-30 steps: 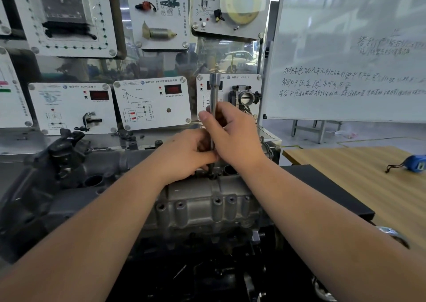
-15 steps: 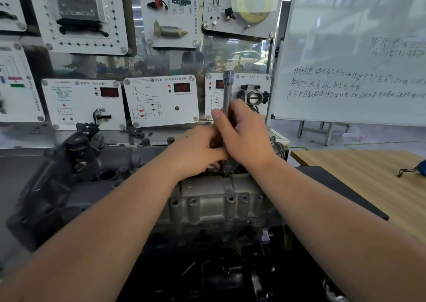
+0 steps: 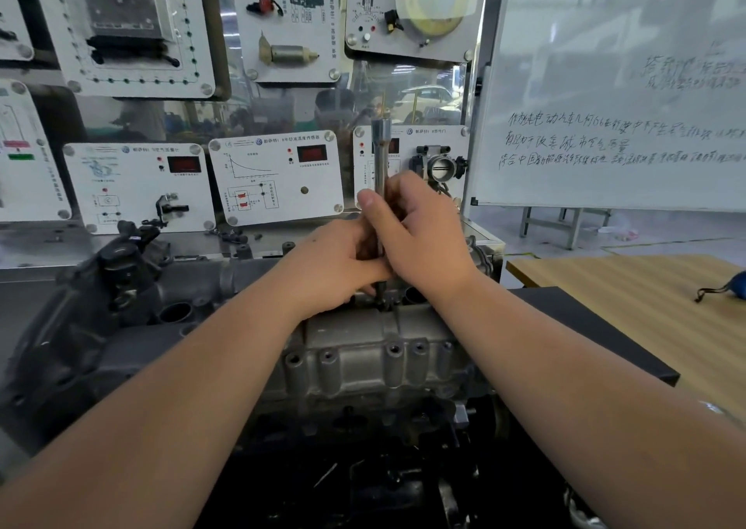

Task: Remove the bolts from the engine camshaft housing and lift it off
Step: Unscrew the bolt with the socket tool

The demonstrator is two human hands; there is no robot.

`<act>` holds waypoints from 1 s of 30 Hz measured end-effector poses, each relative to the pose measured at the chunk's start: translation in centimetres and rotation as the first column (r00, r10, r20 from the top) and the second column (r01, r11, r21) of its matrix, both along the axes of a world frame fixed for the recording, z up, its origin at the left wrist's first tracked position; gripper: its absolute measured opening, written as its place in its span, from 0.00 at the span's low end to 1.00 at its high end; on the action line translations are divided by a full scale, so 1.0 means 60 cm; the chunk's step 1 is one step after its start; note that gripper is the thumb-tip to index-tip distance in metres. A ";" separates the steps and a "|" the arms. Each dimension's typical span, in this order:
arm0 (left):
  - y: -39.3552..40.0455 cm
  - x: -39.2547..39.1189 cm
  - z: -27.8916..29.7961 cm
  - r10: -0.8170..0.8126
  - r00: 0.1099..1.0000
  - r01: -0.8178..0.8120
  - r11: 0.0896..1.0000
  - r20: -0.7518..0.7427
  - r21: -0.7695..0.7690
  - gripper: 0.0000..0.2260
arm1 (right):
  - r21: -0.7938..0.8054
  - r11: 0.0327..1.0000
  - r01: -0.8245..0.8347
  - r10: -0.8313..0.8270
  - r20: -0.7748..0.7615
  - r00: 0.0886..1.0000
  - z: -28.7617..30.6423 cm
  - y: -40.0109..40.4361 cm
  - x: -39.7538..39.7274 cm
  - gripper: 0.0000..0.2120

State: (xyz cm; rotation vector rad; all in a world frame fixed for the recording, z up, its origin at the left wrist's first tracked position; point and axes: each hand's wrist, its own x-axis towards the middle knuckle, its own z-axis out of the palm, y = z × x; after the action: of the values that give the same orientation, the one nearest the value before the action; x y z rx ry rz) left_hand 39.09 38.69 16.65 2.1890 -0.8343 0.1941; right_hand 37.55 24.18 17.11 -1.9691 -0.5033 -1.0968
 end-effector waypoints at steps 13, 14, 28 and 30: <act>-0.002 -0.011 0.003 0.010 1.000 -0.010 1.000 0.019 0.004 0.06 | 0.038 0.999 -0.032 0.032 -0.013 0.999 0.002 0.001 -0.004 0.14; -0.001 -0.012 0.003 0.011 1.000 -0.011 1.000 0.014 0.002 0.05 | 0.039 0.999 -0.020 0.020 -0.002 1.000 0.001 0.001 -0.002 0.13; -0.002 -0.018 0.009 0.052 0.993 -0.054 0.998 0.106 0.017 0.04 | 0.029 0.999 -0.045 0.046 -0.023 0.999 -0.001 -0.001 -0.001 0.12; -0.003 -0.020 0.009 0.048 0.996 -0.050 0.999 0.080 0.016 0.07 | 0.011 0.999 -0.035 0.036 -0.017 0.999 -0.001 -0.001 -0.001 0.11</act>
State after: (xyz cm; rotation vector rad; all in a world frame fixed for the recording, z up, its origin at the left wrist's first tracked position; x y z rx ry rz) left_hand 37.91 38.54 17.20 2.2320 -0.8295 0.3007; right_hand 37.51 24.10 17.07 -1.9511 -0.5199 -1.0576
